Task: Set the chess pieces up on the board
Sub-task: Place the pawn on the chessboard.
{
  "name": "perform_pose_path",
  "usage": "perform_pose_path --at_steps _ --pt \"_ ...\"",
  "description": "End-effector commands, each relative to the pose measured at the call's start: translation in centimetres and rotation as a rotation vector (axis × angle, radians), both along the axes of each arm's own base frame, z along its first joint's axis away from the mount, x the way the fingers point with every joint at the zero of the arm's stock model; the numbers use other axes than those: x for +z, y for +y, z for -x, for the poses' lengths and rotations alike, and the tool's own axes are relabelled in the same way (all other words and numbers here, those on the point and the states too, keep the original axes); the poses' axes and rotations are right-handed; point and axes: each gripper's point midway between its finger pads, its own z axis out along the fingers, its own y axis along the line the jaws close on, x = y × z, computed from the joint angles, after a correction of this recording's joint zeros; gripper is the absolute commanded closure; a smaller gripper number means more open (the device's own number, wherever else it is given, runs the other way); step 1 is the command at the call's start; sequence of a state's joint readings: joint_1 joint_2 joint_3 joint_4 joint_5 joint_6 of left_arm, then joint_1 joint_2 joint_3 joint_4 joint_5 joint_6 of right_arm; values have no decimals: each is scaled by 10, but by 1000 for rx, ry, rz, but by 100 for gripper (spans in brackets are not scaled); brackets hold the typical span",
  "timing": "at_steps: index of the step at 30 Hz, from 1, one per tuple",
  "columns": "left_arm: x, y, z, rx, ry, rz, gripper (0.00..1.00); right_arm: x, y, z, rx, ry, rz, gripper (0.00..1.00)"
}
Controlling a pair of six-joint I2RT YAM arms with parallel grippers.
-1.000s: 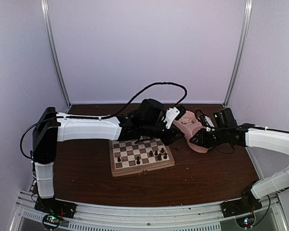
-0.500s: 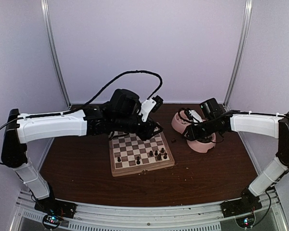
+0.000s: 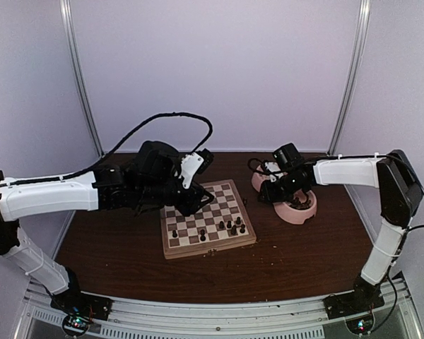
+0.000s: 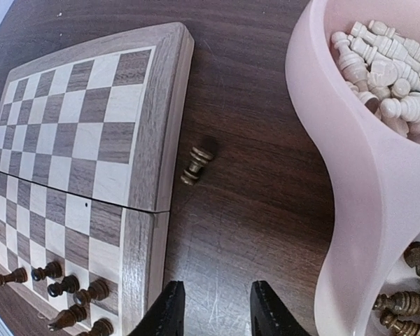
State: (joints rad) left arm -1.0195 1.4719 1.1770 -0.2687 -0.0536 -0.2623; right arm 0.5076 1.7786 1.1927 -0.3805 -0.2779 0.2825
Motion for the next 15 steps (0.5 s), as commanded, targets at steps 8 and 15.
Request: perform_pose_path --at_steps 8,15 --pt "5 28 -10 84 -21 -11 62 -13 24 -27 -115 -25 2 68" --pt "4 37 -10 99 -20 -22 62 -21 36 -42 -105 -40 35 70"
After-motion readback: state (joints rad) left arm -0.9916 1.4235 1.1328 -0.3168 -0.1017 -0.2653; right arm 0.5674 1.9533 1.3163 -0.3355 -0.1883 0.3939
